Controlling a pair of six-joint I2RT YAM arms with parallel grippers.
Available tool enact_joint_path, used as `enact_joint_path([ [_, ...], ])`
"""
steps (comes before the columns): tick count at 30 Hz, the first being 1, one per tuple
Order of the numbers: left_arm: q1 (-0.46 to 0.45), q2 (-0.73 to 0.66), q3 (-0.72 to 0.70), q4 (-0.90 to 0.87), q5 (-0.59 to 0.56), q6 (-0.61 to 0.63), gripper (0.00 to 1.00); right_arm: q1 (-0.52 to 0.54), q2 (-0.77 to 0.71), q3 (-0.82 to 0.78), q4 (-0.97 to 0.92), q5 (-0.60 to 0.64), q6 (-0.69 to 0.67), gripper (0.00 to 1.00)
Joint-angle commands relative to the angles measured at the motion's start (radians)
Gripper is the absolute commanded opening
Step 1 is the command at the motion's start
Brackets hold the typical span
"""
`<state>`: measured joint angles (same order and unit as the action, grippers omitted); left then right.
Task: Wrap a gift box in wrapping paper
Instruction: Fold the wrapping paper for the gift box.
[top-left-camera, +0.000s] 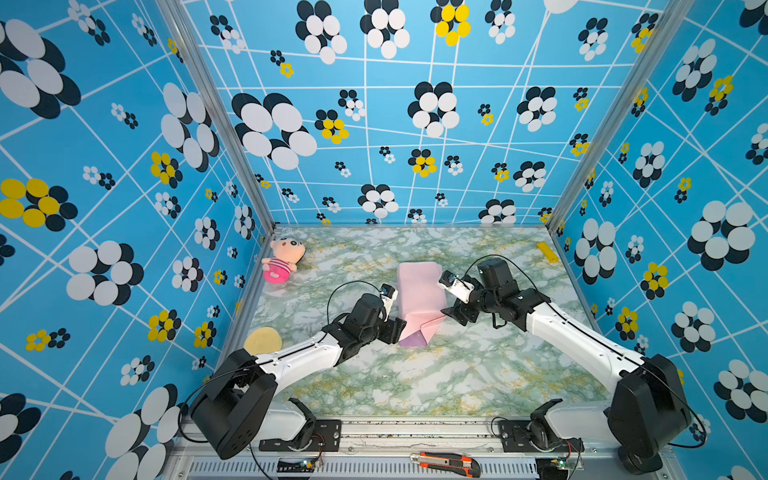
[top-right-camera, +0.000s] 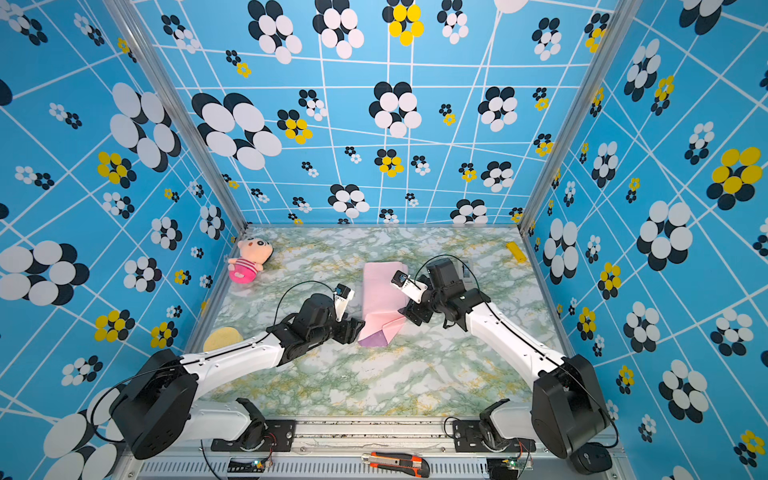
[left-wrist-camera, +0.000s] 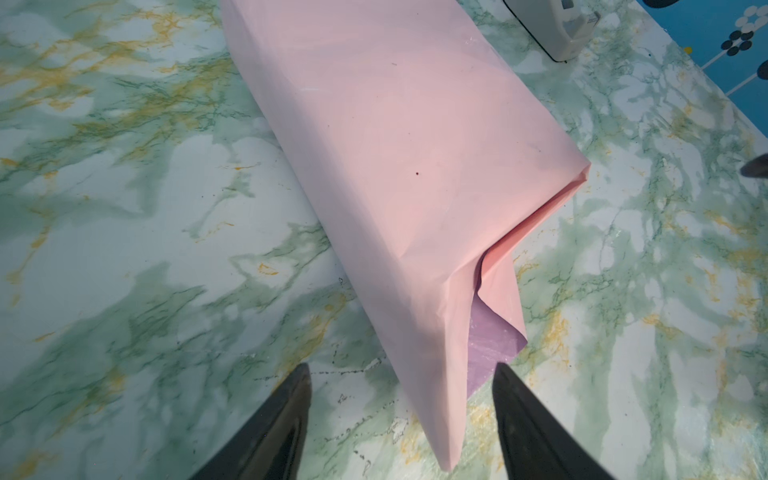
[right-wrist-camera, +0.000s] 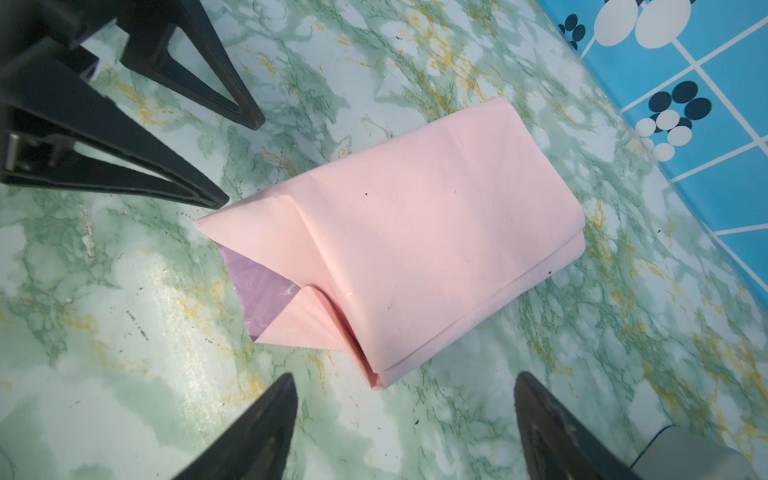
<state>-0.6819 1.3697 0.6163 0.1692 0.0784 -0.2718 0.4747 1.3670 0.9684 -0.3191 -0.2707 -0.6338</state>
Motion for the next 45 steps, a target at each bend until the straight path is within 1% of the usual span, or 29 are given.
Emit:
enact_joint_path([
  [1,-0.016,0.063,-0.004,0.091,-0.023,-0.032,0.7,0.0,0.027,0.039,-0.044,-0.018,-0.13,0.84],
  [6,-0.042,0.12,-0.008,0.133,-0.036,-0.03,0.68,0.02,0.066,0.032,-0.078,0.017,-0.349,0.84],
  [8,-0.047,0.134,-0.01,0.139,-0.055,-0.027,0.65,0.029,0.089,0.02,-0.049,0.042,-0.425,0.84],
  [10,-0.047,0.149,-0.012,0.146,-0.059,-0.024,0.64,0.035,0.11,0.0,0.001,0.062,-0.479,0.83],
  [15,-0.051,0.173,-0.019,0.159,-0.078,-0.02,0.58,0.05,0.164,-0.022,0.083,0.086,-0.588,0.82],
  [19,-0.059,0.184,-0.027,0.156,-0.104,-0.014,0.56,0.067,0.193,-0.037,0.131,0.094,-0.628,0.83],
  [22,-0.066,0.193,-0.029,0.151,-0.126,-0.004,0.55,0.077,0.212,-0.036,0.132,0.103,-0.655,0.83],
  [28,-0.085,0.214,-0.028,0.142,-0.166,0.013,0.48,0.088,0.228,-0.062,0.15,0.145,-0.694,0.82],
  [33,-0.096,0.237,-0.028,0.155,-0.197,0.013,0.44,0.096,0.248,-0.068,0.17,0.174,-0.718,0.79],
  [37,-0.104,0.252,-0.031,0.17,-0.204,0.014,0.44,0.099,0.26,-0.065,0.174,0.179,-0.723,0.78],
  [38,-0.107,0.245,-0.039,0.18,-0.196,0.013,0.46,0.101,0.26,-0.065,0.173,0.182,-0.723,0.78],
  [40,-0.11,0.209,-0.06,0.205,-0.17,0.001,0.51,0.102,0.262,-0.065,0.169,0.185,-0.728,0.78],
  [41,-0.108,0.181,-0.071,0.214,-0.154,-0.005,0.55,0.103,0.263,-0.063,0.168,0.187,-0.732,0.78],
  [44,-0.104,0.091,-0.113,0.228,-0.132,-0.025,0.64,0.103,0.265,-0.068,0.163,0.191,-0.743,0.77],
  [45,-0.101,0.067,-0.124,0.231,-0.125,-0.032,0.65,0.104,0.267,-0.069,0.163,0.191,-0.745,0.77],
])
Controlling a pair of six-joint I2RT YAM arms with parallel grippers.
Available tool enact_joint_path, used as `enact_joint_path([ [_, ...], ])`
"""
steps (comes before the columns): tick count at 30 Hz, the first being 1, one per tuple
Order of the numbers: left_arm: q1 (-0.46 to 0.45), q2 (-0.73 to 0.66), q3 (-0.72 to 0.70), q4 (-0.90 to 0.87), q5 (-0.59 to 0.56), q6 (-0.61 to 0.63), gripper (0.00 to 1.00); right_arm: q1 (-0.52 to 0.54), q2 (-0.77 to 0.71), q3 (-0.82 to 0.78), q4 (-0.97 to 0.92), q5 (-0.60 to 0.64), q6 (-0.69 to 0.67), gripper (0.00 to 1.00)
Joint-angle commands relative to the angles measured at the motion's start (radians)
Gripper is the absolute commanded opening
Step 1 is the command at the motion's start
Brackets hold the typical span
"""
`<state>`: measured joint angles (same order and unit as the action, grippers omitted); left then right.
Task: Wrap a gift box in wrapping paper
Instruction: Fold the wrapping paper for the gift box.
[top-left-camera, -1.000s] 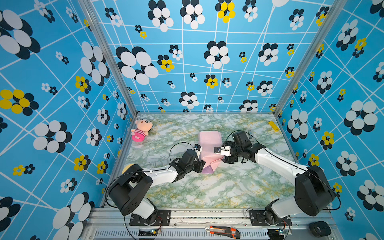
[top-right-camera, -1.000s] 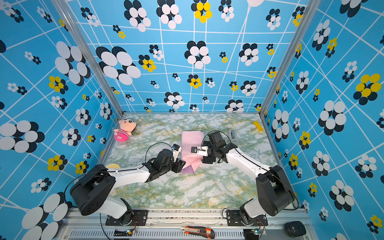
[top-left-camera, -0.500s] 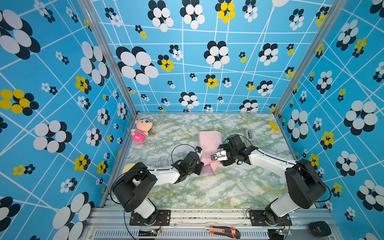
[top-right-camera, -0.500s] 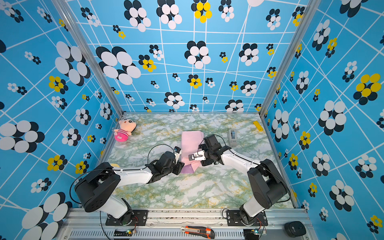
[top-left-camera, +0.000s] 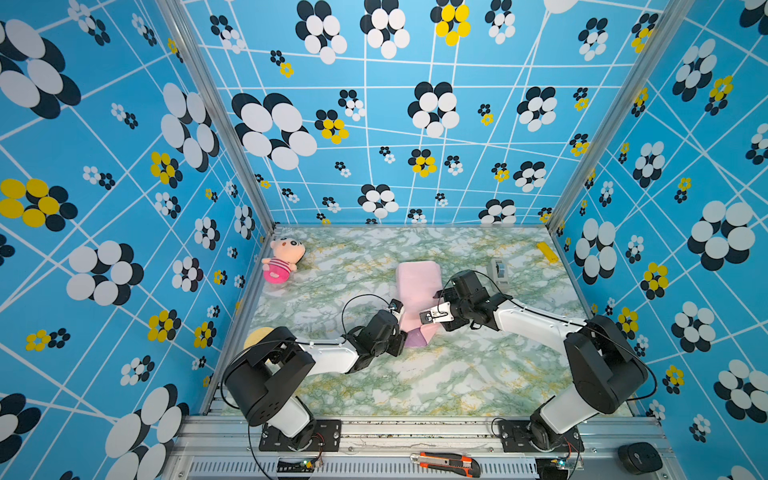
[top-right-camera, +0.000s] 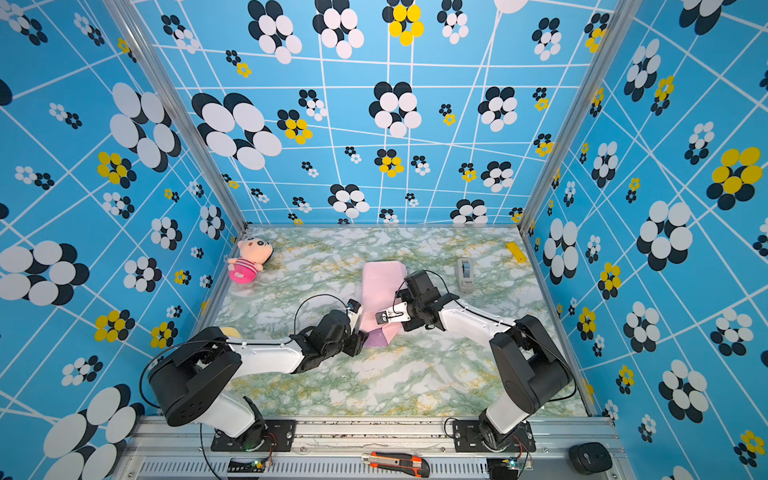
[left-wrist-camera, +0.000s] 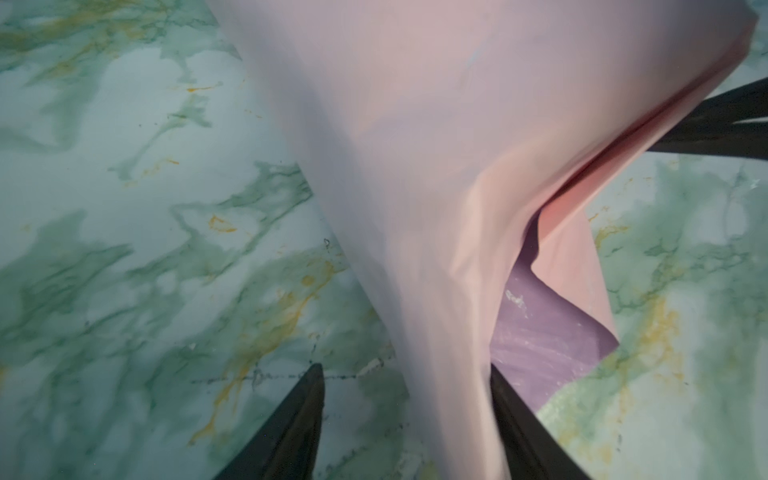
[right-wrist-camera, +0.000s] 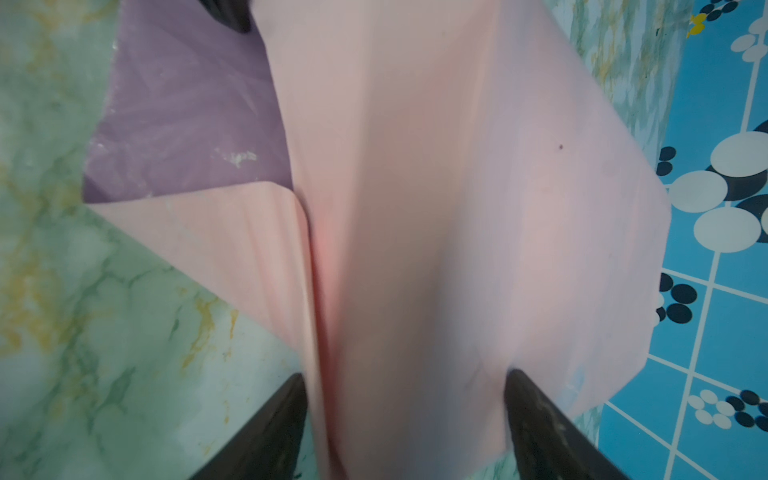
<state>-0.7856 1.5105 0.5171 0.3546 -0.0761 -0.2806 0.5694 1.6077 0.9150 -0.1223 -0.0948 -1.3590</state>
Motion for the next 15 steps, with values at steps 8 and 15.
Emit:
enact_joint_path([
  [8,0.099,-0.213,-0.114,0.054,0.09,-0.131,0.58,0.015,0.03,-0.015,-0.036,0.015,-0.026,0.76],
  [15,0.151,-0.193,-0.157,0.154,0.206,-0.172,0.55,0.017,0.033,-0.015,-0.045,0.02,-0.026,0.75],
])
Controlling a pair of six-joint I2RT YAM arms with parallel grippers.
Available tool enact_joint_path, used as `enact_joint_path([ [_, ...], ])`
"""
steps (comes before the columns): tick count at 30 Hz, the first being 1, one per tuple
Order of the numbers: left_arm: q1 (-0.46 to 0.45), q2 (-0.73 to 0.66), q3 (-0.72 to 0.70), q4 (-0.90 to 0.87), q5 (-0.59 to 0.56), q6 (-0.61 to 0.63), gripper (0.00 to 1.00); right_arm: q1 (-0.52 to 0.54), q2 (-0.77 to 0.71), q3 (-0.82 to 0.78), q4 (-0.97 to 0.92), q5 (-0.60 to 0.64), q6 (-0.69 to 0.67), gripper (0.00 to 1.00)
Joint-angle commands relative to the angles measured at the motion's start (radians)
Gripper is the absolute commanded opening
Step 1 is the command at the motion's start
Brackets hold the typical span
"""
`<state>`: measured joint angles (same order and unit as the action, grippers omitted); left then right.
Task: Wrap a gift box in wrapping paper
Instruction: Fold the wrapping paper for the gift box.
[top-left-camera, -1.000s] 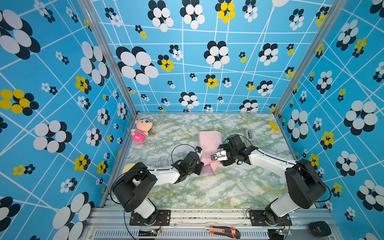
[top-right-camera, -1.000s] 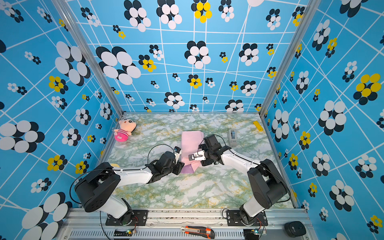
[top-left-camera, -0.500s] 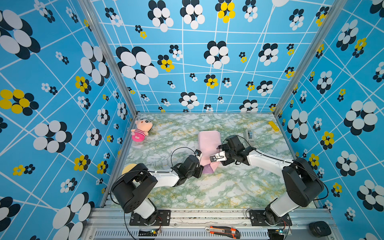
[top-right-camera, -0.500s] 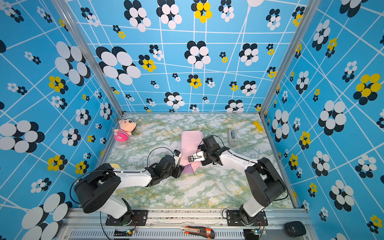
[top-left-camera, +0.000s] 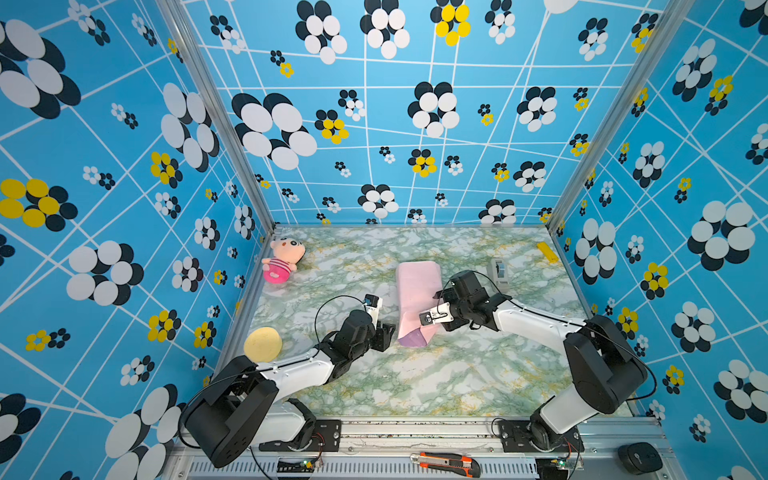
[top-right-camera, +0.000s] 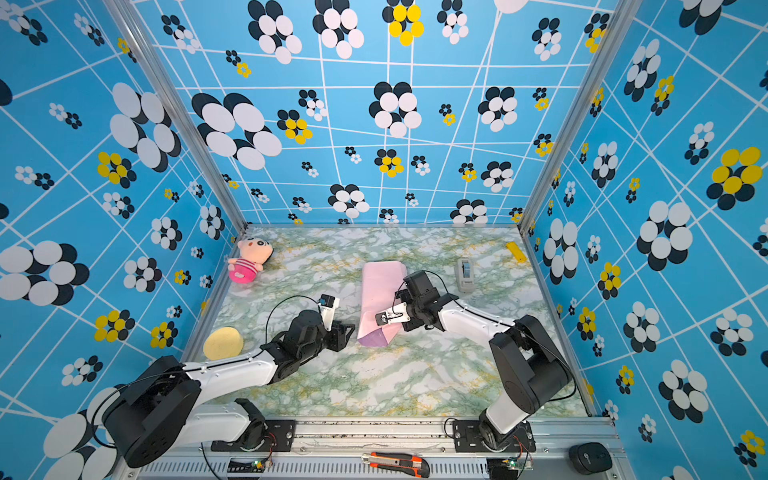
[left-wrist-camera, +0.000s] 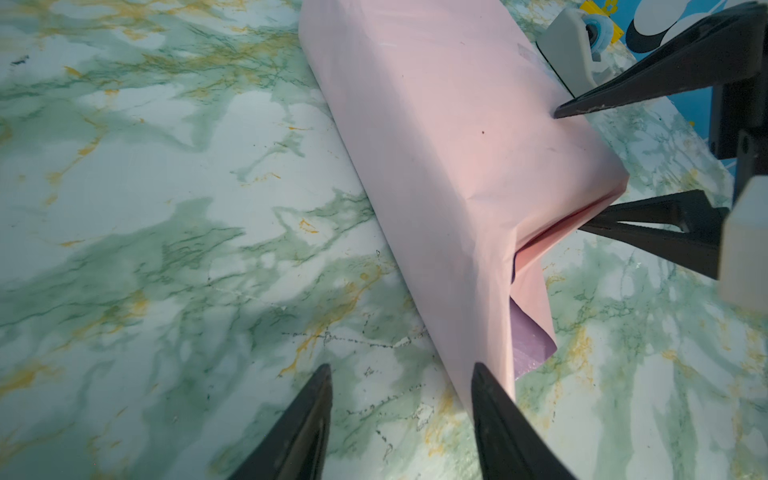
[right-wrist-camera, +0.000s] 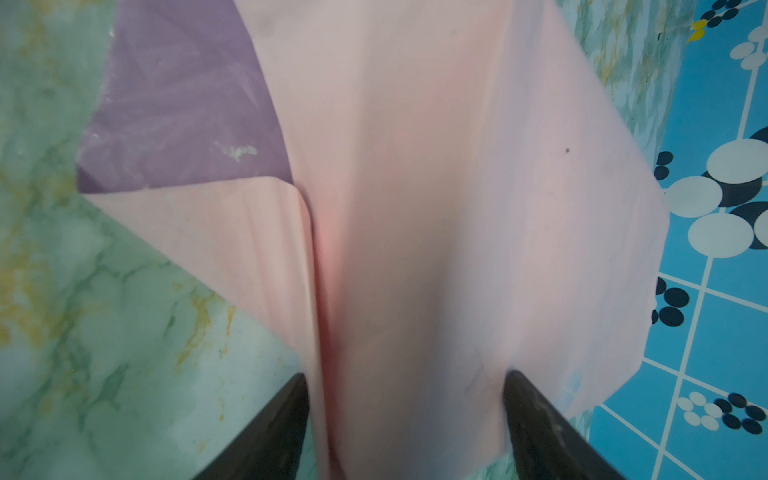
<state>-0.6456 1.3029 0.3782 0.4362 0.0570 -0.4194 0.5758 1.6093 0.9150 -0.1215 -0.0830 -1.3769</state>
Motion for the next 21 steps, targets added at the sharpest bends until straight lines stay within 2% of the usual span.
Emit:
enact_joint_path([
  [1,0.01,0.026,-0.02,0.093,0.086,-0.037,0.55,0.01,0.031,-0.014,-0.047,0.012,-0.008,0.75],
  [6,0.011,0.104,-0.038,0.232,0.125,-0.059,0.55,0.01,0.032,-0.011,-0.056,0.019,-0.01,0.75],
  [12,0.011,0.212,-0.018,0.286,0.162,-0.06,0.52,0.01,0.033,-0.008,-0.063,0.019,-0.01,0.74],
  [21,0.008,0.279,0.006,0.309,0.188,-0.038,0.46,0.011,0.03,-0.006,-0.073,0.019,-0.008,0.74],
])
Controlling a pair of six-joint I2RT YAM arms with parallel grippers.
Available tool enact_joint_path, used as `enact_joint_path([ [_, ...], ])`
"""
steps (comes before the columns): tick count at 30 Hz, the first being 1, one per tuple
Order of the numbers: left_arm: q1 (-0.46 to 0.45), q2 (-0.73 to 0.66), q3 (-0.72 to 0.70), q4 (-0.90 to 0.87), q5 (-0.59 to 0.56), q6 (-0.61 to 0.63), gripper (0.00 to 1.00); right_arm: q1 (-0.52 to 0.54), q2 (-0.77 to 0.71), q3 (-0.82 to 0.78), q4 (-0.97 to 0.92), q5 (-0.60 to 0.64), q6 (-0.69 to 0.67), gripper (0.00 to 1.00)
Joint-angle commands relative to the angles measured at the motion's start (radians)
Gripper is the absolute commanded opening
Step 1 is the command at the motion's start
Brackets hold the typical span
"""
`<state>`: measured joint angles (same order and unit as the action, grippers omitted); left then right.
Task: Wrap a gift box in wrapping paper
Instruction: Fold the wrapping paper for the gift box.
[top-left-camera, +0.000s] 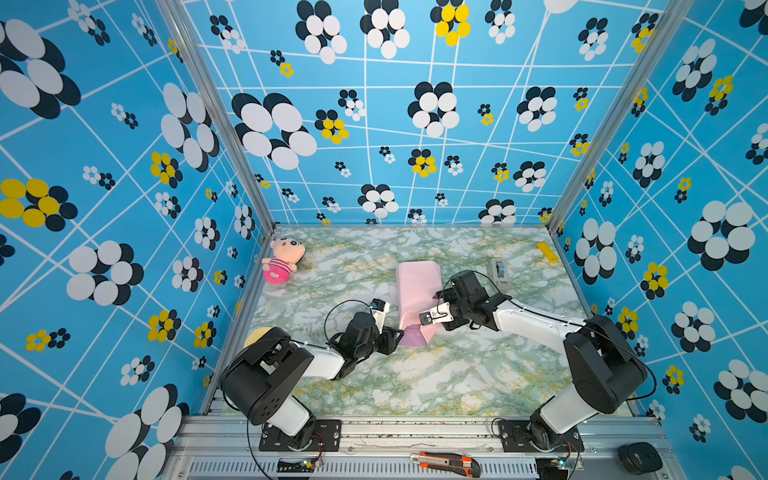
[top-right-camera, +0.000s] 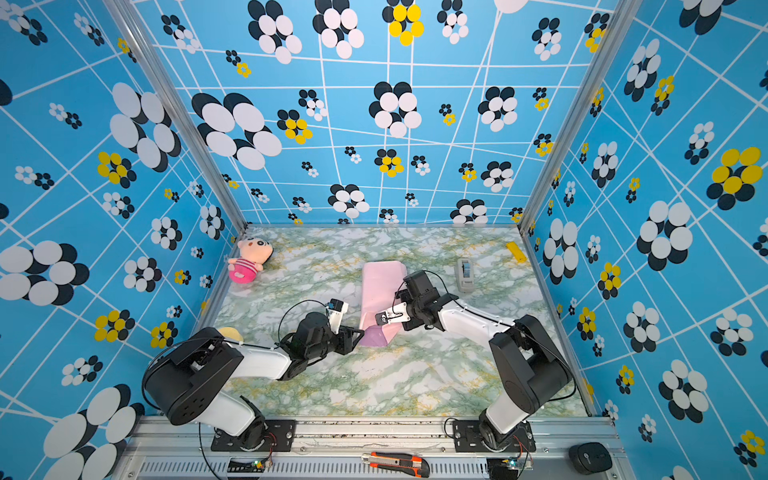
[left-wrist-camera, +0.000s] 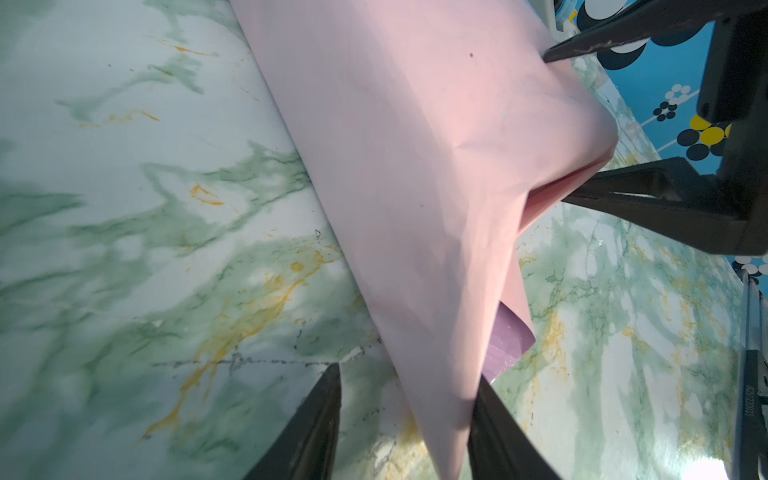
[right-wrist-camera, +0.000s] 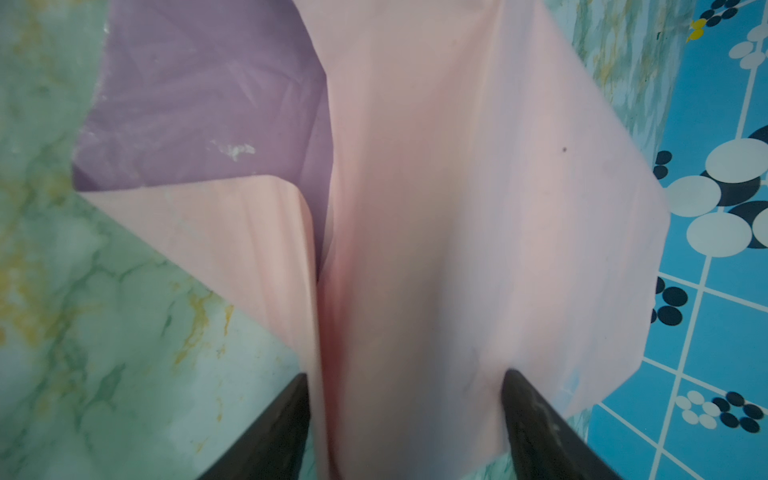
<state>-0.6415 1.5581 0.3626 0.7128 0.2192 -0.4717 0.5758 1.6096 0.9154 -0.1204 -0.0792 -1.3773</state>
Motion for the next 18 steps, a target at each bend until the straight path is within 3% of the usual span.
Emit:
enact_joint_path([
  [1,0.002,0.03,0.026,0.033,0.029,0.015,0.45,0.012,0.031,-0.006,-0.076,0.015,-0.008,0.73],
  [5,-0.006,0.028,0.026,0.068,0.041,0.006,0.45,0.012,0.033,-0.003,-0.082,0.015,-0.005,0.73],
  [9,-0.007,-0.063,-0.012,0.067,-0.007,0.0,0.51,0.013,0.032,-0.003,-0.087,0.014,-0.005,0.73],
  [12,-0.003,-0.165,-0.021,-0.033,-0.078,0.017,0.55,0.013,0.028,-0.002,-0.092,0.016,-0.006,0.73],
  [18,0.003,-0.3,0.001,-0.282,-0.253,0.031,0.53,0.013,0.026,-0.001,-0.094,0.016,-0.008,0.73],
])
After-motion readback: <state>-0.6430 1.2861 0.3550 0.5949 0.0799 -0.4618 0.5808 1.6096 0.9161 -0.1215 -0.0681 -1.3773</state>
